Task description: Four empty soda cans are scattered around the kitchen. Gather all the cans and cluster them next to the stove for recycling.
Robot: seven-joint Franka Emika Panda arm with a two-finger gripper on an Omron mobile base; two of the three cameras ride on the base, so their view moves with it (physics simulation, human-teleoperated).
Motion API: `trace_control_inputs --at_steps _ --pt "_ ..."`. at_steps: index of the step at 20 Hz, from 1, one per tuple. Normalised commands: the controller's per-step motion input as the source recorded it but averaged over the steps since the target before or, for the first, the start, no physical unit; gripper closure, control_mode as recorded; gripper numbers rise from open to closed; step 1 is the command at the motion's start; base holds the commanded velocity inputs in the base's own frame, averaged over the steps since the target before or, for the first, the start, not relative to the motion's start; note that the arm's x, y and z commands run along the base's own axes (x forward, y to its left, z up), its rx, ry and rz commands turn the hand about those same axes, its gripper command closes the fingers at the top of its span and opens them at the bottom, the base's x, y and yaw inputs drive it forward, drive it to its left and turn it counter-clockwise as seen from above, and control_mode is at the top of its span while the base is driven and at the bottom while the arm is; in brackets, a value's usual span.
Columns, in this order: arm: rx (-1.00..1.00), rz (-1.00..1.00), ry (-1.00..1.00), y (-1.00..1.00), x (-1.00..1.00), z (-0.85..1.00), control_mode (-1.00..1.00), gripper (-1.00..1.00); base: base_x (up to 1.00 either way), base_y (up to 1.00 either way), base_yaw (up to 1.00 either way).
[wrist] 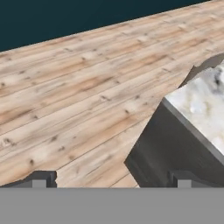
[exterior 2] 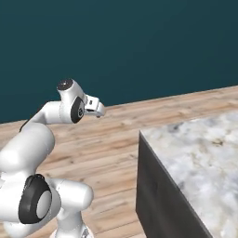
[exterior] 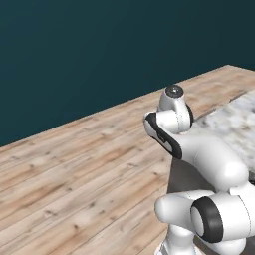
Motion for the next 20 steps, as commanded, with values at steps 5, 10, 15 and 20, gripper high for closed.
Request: trace_control_inputs --at_steps 5,10,15,20 --pt "0.0 0.0 0.0 0.0 0.0 0.0 1.0 -1.0 0.46 0.49 -0.24" --pt "0.0 0.0 0.0 0.0 0.0 0.0 1.0 -1.0 0.49 0.46 -0.26" --pt "0.0 0.0 0.0 0.0 0.0 0.0 1.0 -1.0 0.5 0.45 -0.28" --pt "0.0 0.0 0.0 0.0 0.0 0.0 1.0 -1.0 0.48 0.45 -0.28"
